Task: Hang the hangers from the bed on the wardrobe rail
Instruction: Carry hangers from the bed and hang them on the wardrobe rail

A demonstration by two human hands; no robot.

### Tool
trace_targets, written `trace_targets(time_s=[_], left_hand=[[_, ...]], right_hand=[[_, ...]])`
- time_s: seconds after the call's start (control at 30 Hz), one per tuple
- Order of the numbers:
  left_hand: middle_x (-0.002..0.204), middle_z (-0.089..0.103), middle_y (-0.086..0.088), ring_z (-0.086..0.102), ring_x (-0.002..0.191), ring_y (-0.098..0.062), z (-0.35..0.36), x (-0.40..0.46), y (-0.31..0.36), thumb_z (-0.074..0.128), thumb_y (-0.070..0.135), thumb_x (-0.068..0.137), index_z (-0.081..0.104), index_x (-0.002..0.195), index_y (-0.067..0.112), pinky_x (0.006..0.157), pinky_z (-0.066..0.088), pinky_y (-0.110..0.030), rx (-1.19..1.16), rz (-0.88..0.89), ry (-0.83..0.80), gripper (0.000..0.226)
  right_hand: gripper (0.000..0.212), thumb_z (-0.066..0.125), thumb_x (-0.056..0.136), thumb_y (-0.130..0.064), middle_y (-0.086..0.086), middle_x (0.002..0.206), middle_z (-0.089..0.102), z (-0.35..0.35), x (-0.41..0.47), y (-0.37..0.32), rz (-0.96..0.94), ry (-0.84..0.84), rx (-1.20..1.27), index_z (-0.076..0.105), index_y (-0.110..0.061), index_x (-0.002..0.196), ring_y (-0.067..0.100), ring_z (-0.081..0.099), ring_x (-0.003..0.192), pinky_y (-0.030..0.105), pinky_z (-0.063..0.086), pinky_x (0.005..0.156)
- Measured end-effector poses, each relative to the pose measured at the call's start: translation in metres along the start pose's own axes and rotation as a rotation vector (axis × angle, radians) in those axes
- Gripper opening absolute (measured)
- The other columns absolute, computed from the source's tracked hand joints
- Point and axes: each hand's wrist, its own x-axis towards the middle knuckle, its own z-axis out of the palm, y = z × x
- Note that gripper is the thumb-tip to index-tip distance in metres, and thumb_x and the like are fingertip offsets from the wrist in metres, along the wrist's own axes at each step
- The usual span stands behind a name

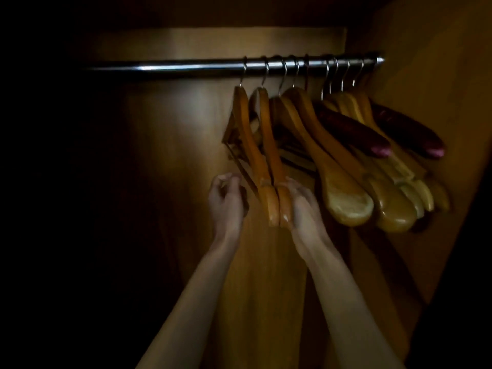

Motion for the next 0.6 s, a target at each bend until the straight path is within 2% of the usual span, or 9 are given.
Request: trace_targets(time_s=[0.07, 0.13, 0.27, 0.4, 0.47, 0.5, 0.53, 0.57, 0.6], left_hand=[[0.074, 0.058, 0.002, 0.053, 0.057, -0.003, -0.011, -0.022, -0.033, 0.050, 0.020, 0.105, 0.064, 0.107, 0.012, 0.046, 0.040, -0.017, -0.003, -0.025, 0.000, 0.016], [0.066, 0.056, 0.005, 0.049, 0.050, -0.002, -0.019, -0.042, -0.068, 0.051, 0.014, 0.104, 0.064, 0.100, 0.012, 0.044, 0.037, -0.017, 0.032, -0.103, -0.004, 0.013], [0.070, 0.062, -0.001, 0.055, 0.058, -0.012, -0.026, -0.091, -0.145, 0.052, 0.006, 0.101, 0.066, 0.091, 0.018, 0.053, 0.044, -0.025, 0.152, -0.368, -0.134, 0.021], [0.084, 0.059, 0.006, 0.054, 0.074, -0.007, -0.032, -0.149, -0.209, 0.054, -0.002, 0.099, 0.056, 0.087, 0.030, 0.066, 0.050, -0.022, 0.368, -0.723, -0.498, 0.034], [0.077, 0.062, -0.011, 0.053, 0.075, -0.015, -0.041, -0.171, -0.244, 0.062, -0.024, 0.079, 0.064, 0.085, 0.005, 0.063, 0.054, -0.028, 0.259, -0.902, -0.608, 0.030], [0.080, 0.063, -0.018, 0.056, 0.080, -0.020, -0.044, -0.183, -0.259, 0.063, -0.023, 0.079, 0.064, 0.087, -0.005, 0.064, 0.056, -0.031, 0.206, -1.013, -0.682, 0.020], [0.085, 0.064, -0.016, 0.060, 0.083, -0.020, -0.050, -0.199, -0.278, 0.061, -0.011, 0.090, 0.064, 0.091, -0.005, 0.067, 0.055, -0.029, 0.396, -0.916, -0.865, 0.007], [0.083, 0.064, -0.009, 0.064, 0.077, -0.015, -0.052, -0.213, -0.293, 0.056, 0.003, 0.098, 0.065, 0.088, 0.002, 0.064, 0.053, -0.021, 0.652, -0.760, -0.999, 0.013], [0.074, 0.061, -0.006, 0.062, 0.062, -0.008, -0.052, -0.229, -0.299, 0.053, 0.010, 0.101, 0.061, 0.077, 0.008, 0.056, 0.047, -0.018, 0.748, -0.783, -1.076, 0.026]], right_hand=[[0.017, 0.056, 0.101, -0.025, -0.011, 0.088, 0.066, -0.006, -0.022, 0.014, 0.027, -0.032, -0.037, 0.060, -0.037, 0.090, 0.001, 0.064, 0.076, 0.019, 0.049, 0.062], [0.013, 0.058, 0.100, -0.025, -0.010, 0.079, 0.062, -0.015, -0.033, 0.041, 0.089, 0.008, -0.114, 0.066, -0.032, 0.093, -0.002, 0.055, 0.061, 0.012, 0.041, 0.051], [0.014, 0.064, 0.097, -0.028, -0.021, 0.073, 0.066, -0.034, -0.058, 0.096, 0.187, 0.071, -0.263, 0.077, -0.024, 0.102, -0.007, 0.059, 0.068, 0.009, 0.041, 0.057], [0.018, 0.058, 0.100, -0.022, -0.019, 0.093, 0.068, -0.070, -0.102, 0.158, 0.375, 0.123, -0.404, 0.075, -0.024, 0.104, -0.005, 0.062, 0.085, 0.012, 0.044, 0.070], [0.018, 0.055, 0.101, -0.017, -0.017, 0.097, 0.067, -0.089, -0.130, 0.190, 0.471, 0.141, -0.443, 0.072, -0.024, 0.102, -0.003, 0.062, 0.091, 0.016, 0.047, 0.073], [0.018, 0.054, 0.101, -0.017, -0.016, 0.096, 0.066, -0.099, -0.145, 0.206, 0.527, 0.173, -0.441, 0.070, -0.026, 0.099, 0.001, 0.063, 0.093, 0.018, 0.049, 0.072], [0.018, 0.054, 0.101, -0.017, -0.014, 0.094, 0.066, -0.108, -0.163, 0.221, 0.583, 0.225, -0.442, 0.068, -0.028, 0.096, 0.005, 0.065, 0.091, 0.018, 0.049, 0.067], [0.016, 0.056, 0.100, -0.017, -0.012, 0.090, 0.066, -0.117, -0.182, 0.238, 0.620, 0.286, -0.445, 0.067, -0.026, 0.095, 0.008, 0.065, 0.085, 0.017, 0.049, 0.062], [0.012, 0.058, 0.099, -0.017, -0.009, 0.085, 0.067, -0.126, -0.200, 0.252, 0.652, 0.337, -0.454, 0.069, -0.022, 0.095, 0.007, 0.066, 0.078, 0.017, 0.047, 0.057]])
